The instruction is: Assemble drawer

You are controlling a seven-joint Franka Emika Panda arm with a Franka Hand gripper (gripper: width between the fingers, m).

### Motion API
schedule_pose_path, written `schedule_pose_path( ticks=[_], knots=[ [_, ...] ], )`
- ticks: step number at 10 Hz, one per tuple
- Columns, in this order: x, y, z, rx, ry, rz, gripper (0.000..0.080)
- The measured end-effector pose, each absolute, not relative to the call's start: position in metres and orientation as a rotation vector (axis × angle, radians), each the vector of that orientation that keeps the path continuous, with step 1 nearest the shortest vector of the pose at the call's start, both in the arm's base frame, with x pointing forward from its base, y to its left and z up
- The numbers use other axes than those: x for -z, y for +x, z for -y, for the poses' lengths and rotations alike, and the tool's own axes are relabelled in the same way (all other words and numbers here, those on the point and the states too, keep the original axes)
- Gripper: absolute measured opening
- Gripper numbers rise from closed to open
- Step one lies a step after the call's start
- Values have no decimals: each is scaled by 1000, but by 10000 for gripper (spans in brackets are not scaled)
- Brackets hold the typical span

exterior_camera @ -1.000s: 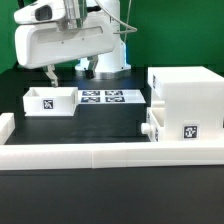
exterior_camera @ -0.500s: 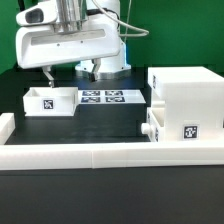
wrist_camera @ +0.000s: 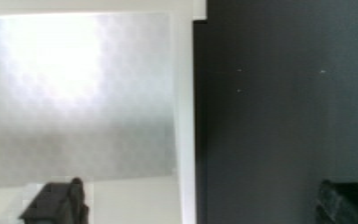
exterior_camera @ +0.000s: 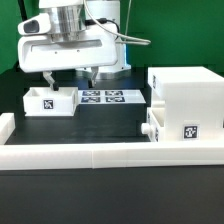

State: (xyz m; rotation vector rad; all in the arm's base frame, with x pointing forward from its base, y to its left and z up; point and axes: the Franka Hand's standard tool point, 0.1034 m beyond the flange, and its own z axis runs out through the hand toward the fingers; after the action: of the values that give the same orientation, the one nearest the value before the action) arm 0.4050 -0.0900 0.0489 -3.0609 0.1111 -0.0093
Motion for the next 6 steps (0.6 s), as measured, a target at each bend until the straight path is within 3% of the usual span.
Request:
schedule_pose_path(
  ticks=[6],
  knots=[
    [-42, 399, 86, -1, -3062, -101, 649]
  ],
)
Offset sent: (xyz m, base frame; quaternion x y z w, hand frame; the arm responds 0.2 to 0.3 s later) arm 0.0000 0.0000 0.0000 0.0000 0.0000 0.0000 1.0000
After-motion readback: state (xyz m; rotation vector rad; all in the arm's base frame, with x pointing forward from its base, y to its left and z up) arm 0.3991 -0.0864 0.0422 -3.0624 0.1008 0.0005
